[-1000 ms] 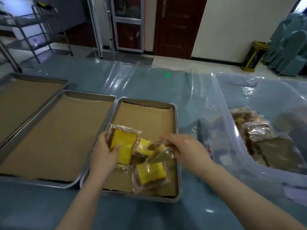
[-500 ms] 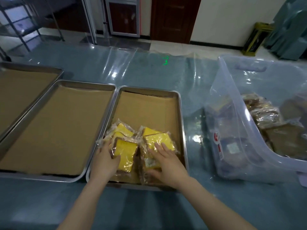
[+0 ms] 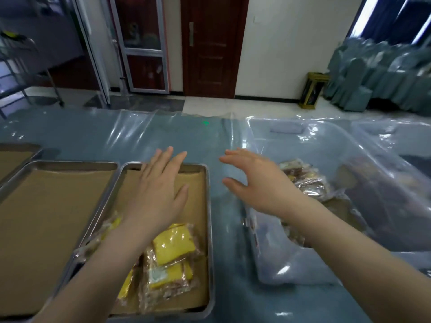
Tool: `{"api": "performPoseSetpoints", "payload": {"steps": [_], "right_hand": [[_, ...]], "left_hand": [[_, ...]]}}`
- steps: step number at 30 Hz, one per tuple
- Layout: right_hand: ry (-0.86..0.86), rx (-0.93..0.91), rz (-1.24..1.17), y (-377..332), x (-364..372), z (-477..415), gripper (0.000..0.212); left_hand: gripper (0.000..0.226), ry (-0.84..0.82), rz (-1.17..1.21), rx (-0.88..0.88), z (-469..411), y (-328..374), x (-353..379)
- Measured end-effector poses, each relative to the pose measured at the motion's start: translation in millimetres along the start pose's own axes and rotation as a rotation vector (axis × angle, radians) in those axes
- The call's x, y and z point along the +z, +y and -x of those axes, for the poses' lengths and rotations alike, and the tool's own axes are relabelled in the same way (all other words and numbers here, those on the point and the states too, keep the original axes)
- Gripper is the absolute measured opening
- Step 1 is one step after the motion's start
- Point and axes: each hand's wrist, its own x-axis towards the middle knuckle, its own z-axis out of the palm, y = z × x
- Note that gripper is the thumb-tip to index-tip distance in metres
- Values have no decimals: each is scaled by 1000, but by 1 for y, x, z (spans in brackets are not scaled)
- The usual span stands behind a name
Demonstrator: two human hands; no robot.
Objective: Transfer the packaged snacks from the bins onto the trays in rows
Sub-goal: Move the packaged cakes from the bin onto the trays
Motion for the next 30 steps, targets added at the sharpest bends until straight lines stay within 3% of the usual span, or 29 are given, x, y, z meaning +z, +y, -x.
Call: {"api": "performPoseSetpoints", "payload": {"steps": [12,16,21,30], "right_hand": [[-196,114,109,185,-36,38,37],[-290,180,129,233,-44,28,38],[-414,275,214,280,-31,-6,38],[-659,287,336,312,-4,-27,37]], "left_hand": [[58,-113,169,92,-56,120,98],[66,-204,93,51,-85,139,127],[81,-290,-180,28,-93,137,142],[80,-326,-331,21,-93,140,144]]}}
